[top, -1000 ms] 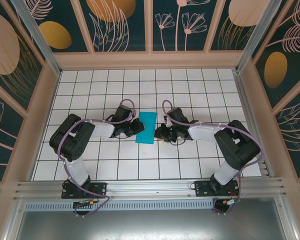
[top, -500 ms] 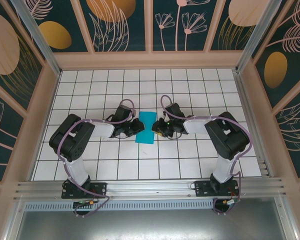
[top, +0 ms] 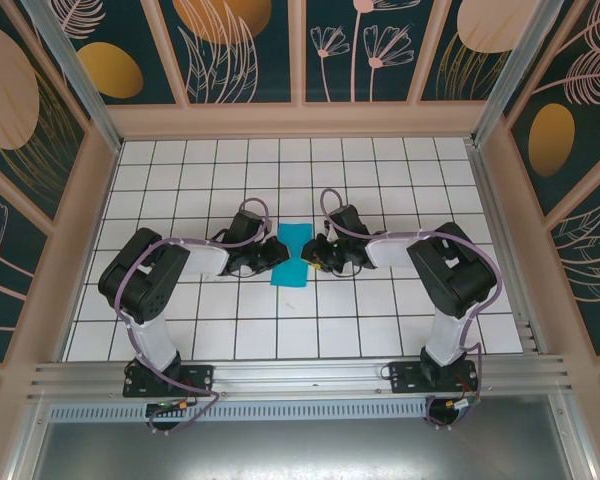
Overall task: Fold a paper plane with a square sheet of paper (pick it up from the middle)
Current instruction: Turn over the paper at the center of the table.
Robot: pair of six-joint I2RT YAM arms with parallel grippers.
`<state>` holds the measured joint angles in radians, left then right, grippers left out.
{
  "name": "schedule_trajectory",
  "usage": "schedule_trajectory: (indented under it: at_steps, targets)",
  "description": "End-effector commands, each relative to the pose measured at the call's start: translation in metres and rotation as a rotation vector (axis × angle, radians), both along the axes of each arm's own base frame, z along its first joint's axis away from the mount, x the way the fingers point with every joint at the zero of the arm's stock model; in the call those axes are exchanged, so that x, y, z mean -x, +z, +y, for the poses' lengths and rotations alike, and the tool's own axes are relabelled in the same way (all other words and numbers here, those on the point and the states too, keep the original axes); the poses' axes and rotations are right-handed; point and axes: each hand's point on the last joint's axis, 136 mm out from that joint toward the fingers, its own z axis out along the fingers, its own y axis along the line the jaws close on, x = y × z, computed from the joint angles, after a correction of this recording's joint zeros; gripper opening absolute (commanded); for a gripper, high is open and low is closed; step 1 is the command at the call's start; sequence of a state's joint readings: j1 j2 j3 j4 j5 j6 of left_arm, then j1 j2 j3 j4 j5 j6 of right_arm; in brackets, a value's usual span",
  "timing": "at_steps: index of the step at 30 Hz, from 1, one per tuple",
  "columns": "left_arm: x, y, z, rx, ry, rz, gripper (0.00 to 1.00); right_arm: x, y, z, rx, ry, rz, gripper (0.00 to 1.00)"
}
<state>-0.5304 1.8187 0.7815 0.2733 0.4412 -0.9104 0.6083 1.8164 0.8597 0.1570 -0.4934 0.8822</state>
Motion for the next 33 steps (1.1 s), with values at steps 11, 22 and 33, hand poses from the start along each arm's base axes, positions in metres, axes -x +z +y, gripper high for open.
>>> schedule_trajectory:
  at_steps: [11, 22, 33]
  targets:
    - [-0.005, 0.017, -0.001, 0.014, 0.019, -0.028, 0.14, 0.004, -0.004, 0.007, -0.064, 0.047, -0.022, 0.24]
    - [-0.014, 0.057, 0.015, -0.007, 0.106, -0.14, 0.2, -0.006, 0.018, 0.0, -0.011, 0.056, -0.11, 0.07]
    - [-0.016, 0.135, 0.08, -0.078, 0.377, -0.423, 0.34, -0.029, 0.09, -0.062, 0.375, 0.033, -0.354, 0.03]
